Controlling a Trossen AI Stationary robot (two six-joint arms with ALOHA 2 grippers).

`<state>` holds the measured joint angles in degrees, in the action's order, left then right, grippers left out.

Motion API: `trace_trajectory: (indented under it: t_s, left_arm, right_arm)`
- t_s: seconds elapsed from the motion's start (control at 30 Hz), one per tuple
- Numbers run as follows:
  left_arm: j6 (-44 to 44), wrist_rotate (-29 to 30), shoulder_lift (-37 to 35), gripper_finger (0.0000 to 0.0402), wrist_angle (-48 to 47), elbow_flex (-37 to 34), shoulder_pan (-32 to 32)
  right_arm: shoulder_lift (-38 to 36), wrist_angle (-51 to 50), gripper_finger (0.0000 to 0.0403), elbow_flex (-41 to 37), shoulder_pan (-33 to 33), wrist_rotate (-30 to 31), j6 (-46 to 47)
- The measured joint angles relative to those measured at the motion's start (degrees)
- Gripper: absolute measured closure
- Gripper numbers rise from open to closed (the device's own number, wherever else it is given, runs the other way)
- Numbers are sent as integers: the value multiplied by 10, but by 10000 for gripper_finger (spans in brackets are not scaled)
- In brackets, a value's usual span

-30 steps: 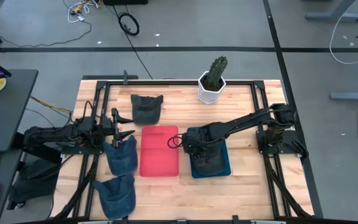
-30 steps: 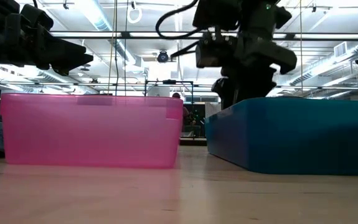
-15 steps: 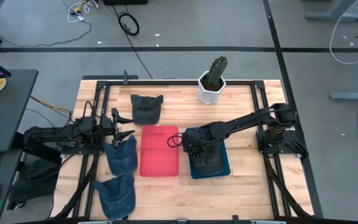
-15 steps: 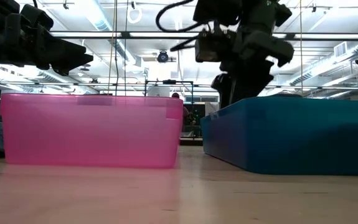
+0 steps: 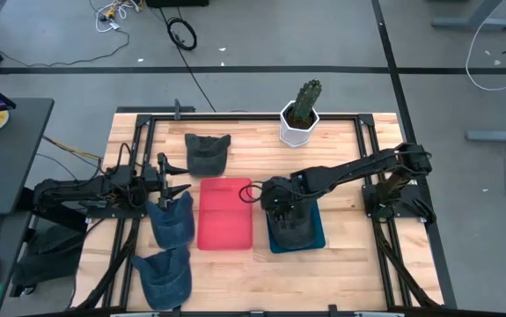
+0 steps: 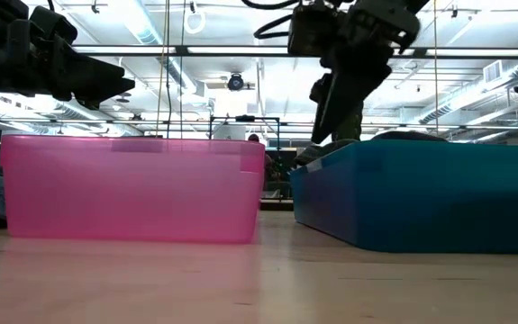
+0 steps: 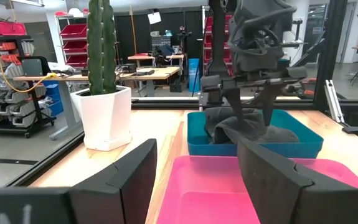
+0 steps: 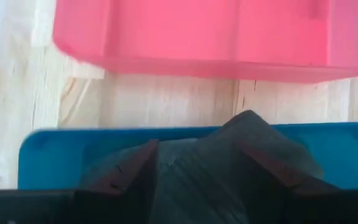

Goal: Pick & Place hat
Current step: Put the bottom gray cap into the bin, then put the gray cap into the blue bin

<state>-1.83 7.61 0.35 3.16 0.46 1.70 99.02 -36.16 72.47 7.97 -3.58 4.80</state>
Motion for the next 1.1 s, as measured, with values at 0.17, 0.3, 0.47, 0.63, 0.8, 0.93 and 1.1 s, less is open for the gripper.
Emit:
trace_trajectory:
  t_s: [0.17,0.3,0.47,0.63,0.8,0.93,1.1]
  left_arm:
    - [0,0,0,174,0,0,0]
    - [0,0,0,174,0,0,0]
    - [0,0,0,174,0,0,0]
    - [0,0,0,174,0,0,0]
    - [0,0,0,174,0,0,0]
    - [0,0,0,174,0,0,0]
    - [0,0,0,174,0,0,0]
  right_arm:
    - [0,16,199,0,-1,24,92]
    - [0,33,199,0,1,46,62]
    - [1,11,199,-28,-1,44,51]
    - [1,32,199,-89,-3,40,48]
    - [-1,120,199,-153,-7,39,52]
    - [-2,150,199,-172,-10,37,55]
    - [-2,159,199,-160,-11,26,41]
